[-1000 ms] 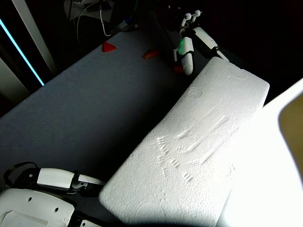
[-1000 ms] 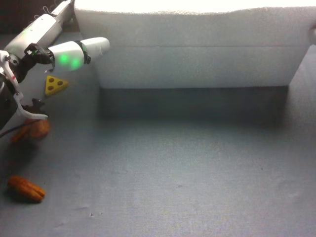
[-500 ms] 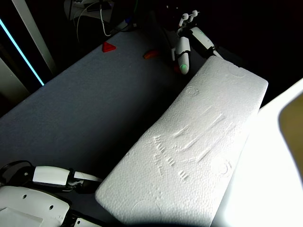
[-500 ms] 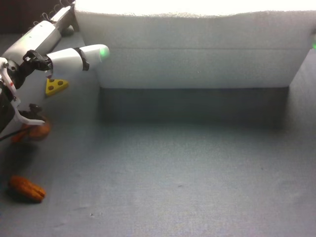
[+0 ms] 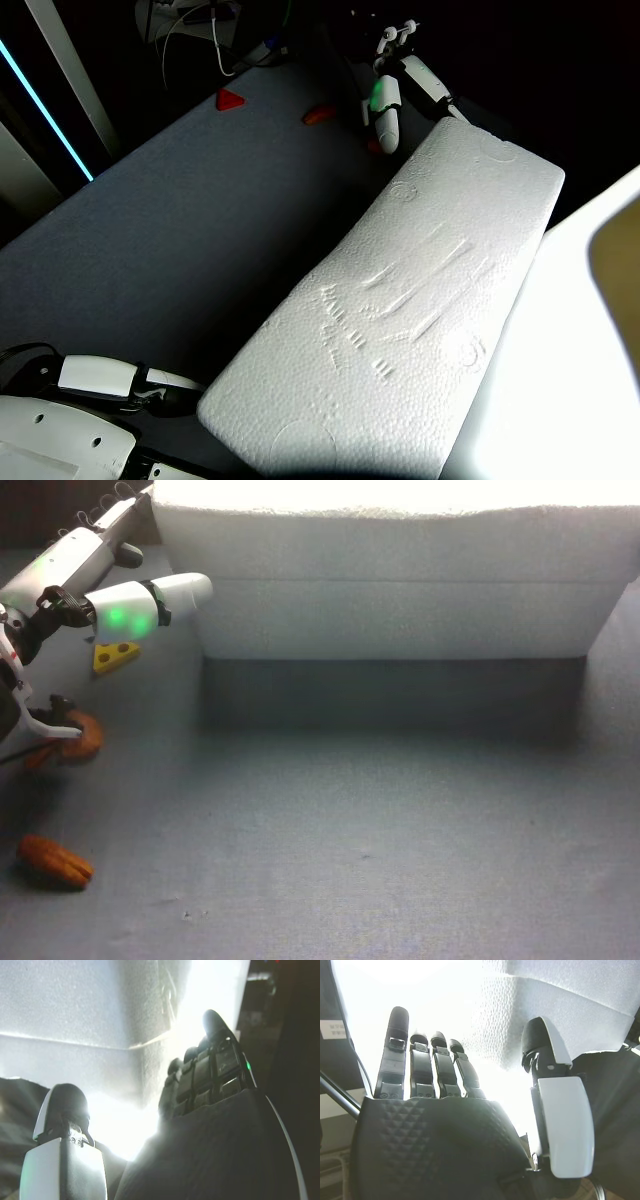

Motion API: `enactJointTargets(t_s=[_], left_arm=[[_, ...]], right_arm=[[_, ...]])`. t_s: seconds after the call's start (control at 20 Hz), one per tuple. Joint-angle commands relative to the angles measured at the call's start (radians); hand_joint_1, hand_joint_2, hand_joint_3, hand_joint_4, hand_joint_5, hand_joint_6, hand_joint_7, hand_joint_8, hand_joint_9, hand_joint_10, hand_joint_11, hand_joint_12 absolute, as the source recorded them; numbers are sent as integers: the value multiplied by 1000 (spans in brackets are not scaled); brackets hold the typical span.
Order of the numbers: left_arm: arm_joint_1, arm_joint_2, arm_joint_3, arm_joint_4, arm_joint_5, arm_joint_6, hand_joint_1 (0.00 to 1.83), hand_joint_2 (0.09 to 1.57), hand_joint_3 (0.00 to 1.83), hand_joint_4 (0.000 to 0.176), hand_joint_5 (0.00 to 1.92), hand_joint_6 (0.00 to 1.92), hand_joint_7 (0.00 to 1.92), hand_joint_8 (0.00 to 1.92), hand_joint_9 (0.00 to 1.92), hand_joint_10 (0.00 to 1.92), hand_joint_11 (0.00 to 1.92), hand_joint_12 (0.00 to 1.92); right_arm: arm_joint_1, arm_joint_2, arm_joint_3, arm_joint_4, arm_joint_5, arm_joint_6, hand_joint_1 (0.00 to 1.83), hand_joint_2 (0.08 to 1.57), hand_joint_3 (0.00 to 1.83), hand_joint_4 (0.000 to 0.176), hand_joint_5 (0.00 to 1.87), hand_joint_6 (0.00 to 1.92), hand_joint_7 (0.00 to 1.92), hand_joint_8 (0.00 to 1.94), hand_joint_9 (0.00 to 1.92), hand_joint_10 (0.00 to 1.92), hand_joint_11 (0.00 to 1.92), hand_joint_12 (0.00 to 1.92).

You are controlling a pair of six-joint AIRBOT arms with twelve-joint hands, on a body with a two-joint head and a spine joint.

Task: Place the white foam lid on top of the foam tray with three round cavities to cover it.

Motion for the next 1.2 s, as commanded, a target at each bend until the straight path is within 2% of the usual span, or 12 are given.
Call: enactJointTargets(t_s=[0.0, 0.15, 0.25, 0.3, 0.4, 0.45, 0.55, 0.6, 0.7, 1.0, 1.1, 1.15], left_arm=[[-3, 16, 0, -11, -130, -2, 427, 1098, 0, 49, 10, 0, 0, 0, 0, 0, 0, 759], [7, 22, -3, -24, -138, -1, 432, 1097, 0, 48, 17, 3, 0, 0, 0, 0, 0, 729], [12, 25, -5, -31, -142, 1, 441, 1095, 0, 29, 19, 3, 0, 0, 0, 0, 0, 725], [13, 27, -6, -33, -143, 3, 454, 1103, 0, 22, 17, 1, 0, 0, 0, 0, 0, 625], [18, 31, -9, -37, -149, 3, 450, 1105, 0, 23, 20, 0, 0, 0, 0, 0, 0, 516], [21, 33, -10, -39, -151, 3, 446, 1109, 0, 13, 22, 0, 0, 0, 0, 0, 0, 402], [25, 36, -14, -44, -158, 3, 454, 1111, 0, 8, 19, 0, 0, 0, 0, 0, 0, 234], [27, 37, -16, -45, -161, 3, 476, 1115, 0, 8, 18, 0, 0, 0, 0, 0, 0, 174], [29, 42, -22, -45, -171, 3, 467, 1116, 0, 7, 28, 1, 0, 0, 0, 0, 0, 216], [38, 72, -60, -25, -233, 7, 529, 1127, 2, 0, 41, 1, 0, 0, 0, 0, 0, 4], [35, 79, -67, -18, -246, 8, 563, 1129, 2, 0, 39, 0, 0, 0, 0, 0, 0, 0], [34, 82, -71, -12, -252, 8, 563, 1131, 3, 0, 31, 0, 0, 0, 0, 0, 0, 0]], right_arm=[[3, 20, 0, -3, 114, -5, 597, 1240, 3, 0, 0, 0, 0, 0, 0, 0, 0, 344], [3, 29, -2, 6, 115, -13, 636, 1246, 0, 0, 0, 0, 0, 0, 0, 0, 0, 611], [3, 39, -8, 15, 118, -25, 640, 1248, 0, 0, 0, 0, 0, 0, 73, 42, 0, 962], [3, 43, -11, 21, 118, -33, 646, 1250, 0, 0, 0, 0, 0, 0, 45, 32, 0, 995], [3, 51, -14, 27, 120, -38, 642, 1252, 1, 0, 0, 0, 0, 0, 1, 0, 0, 796], [3, 54, -16, 29, 122, -40, 647, 1252, 0, 0, 0, 0, 0, 0, 9, 5, 0, 830], [1, 62, -21, 37, 128, -46, 604, 1254, 0, 0, 0, 0, 0, 0, 0, 0, 0, 391], [-1, 67, -23, 40, 131, -46, 603, 1258, 1, 0, 0, 0, 0, 0, 0, 0, 0, 340], [-8, 73, -28, 45, 138, -47, 601, 1259, 1, 0, 0, 0, 0, 0, 0, 0, 0, 202], [-35, 91, -48, 55, 170, -47, 632, 1240, 0, 0, 0, 0, 0, 0, 0, 0, 0, 703], [-37, 93, -53, 55, 177, -47, 594, 1238, 0, 0, 0, 0, 0, 0, 0, 0, 0, 680], [-37, 94, -54, 55, 177, -47, 608, 1231, 0, 0, 0, 0, 0, 0, 0, 0, 0, 483]])
